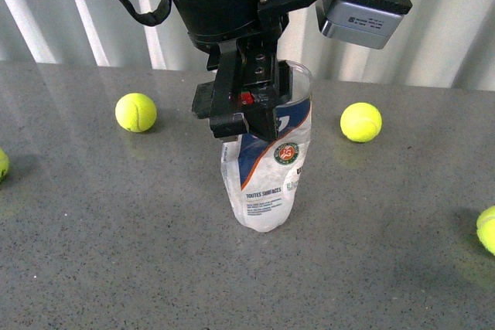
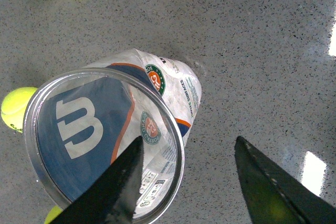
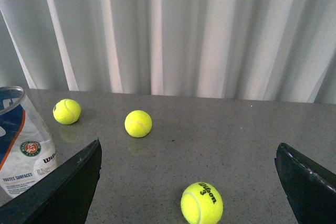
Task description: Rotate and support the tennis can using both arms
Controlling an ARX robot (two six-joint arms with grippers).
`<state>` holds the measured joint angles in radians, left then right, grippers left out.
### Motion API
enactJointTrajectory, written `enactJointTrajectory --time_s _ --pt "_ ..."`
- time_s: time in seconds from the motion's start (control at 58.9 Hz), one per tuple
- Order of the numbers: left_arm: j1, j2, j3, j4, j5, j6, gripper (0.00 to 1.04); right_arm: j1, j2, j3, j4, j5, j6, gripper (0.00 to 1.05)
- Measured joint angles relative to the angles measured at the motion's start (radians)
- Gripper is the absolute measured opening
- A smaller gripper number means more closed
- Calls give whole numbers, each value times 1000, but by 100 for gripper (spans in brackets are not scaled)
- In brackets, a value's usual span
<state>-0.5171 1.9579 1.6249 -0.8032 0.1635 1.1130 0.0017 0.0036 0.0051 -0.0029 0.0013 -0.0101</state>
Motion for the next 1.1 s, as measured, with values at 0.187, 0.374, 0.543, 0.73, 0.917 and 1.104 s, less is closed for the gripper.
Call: enactJointTrajectory --time_s 0.187,0.374,0.543,0.73,0.917,1.104 --pt "11 -9 0 15 10 -2 86 0 0 0 0 0 0 98" --pt "60 -156 -56 283 146 -169 98 0 0 0 0 0 0 98" --pt "137 -407 -236 620 190 -463 98 0 0 0 0 0 0 98" --pt "248 -730 -566 934 140 -839 98 0 0 0 0 0 0 98" --pt "378 -1023 -913 1039 150 -1123 98 0 0 0 0 0 0 98" --pt "554 -1202 -1117 1023 220 -1272 98 0 0 0 0 0 0 98"
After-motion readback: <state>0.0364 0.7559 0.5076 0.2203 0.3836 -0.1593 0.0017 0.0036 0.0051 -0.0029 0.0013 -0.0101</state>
